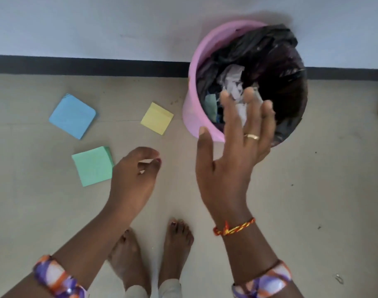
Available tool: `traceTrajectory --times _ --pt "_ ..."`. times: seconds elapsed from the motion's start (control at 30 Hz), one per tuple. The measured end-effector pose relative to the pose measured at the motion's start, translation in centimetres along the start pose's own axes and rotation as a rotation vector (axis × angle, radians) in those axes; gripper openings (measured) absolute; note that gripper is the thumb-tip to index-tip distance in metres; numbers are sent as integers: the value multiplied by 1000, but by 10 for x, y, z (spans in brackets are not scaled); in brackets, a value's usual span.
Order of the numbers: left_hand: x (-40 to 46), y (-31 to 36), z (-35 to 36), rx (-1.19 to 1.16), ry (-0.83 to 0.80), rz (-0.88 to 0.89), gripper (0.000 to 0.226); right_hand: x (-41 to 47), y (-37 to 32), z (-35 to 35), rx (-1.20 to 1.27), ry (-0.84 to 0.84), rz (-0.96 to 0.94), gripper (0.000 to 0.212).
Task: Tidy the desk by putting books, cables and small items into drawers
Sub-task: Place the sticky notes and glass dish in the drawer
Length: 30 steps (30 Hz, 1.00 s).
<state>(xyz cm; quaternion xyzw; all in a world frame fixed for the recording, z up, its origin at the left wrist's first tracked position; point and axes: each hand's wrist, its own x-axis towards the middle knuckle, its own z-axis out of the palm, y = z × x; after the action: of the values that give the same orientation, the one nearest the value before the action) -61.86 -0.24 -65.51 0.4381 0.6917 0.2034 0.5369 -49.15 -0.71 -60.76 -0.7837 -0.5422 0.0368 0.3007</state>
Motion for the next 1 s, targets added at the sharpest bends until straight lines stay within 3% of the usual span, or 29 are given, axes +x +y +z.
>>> traceTrajectory --times 0.03,0.1,0.2,0.27,0.33,0.43,0.5,0.53,0.6,0.67,0.73,0.8,0.87,0.93,1.0 --pt "5 -17 -6 77 65 -61 10 -12 -4 4 -15 -36 -45 42" --pt "18 -56 -22 195 181 -273 32 -36 -8 17 70 -211 -99 41" --pt "41 -108 -49 171 260 -737 83 -60 -1 57 272 -676 -18 51" --pt "59 -128 -55 173 282 -886 100 -61 14 95 194 -947 25 63" --pt "82 -137 -54 194 316 -880 105 -51 28 140 38 -1045 -32 73" --pt "113 -150 -46 231 384 -826 100 -13 32 200 -167 -911 -38 76" --pt "121 -161 -45 247 426 -809 92 6 34 227 -256 -792 83 79" --pt "120 -167 -47 190 448 -792 85 11 38 232 -252 -797 174 76" --pt "115 -178 -52 24 490 -692 69 11 48 235 -125 -964 434 59" --pt "106 -188 -63 -90 489 -605 53 12 51 241 -73 -874 555 54" --pt "94 -194 -74 -311 495 -592 37 12 44 248 -13 -767 475 45" --pt "82 -193 -90 -573 514 -599 18 5 14 252 234 -917 468 33" --pt "70 -193 -106 -735 553 -594 16 -1 -17 258 438 -1139 388 30" --pt "61 -198 -120 -769 597 -589 17 -5 -46 279 354 -1248 194 38" --pt "55 -206 -133 -768 613 -601 17 -9 -70 316 100 -1111 -55 26"
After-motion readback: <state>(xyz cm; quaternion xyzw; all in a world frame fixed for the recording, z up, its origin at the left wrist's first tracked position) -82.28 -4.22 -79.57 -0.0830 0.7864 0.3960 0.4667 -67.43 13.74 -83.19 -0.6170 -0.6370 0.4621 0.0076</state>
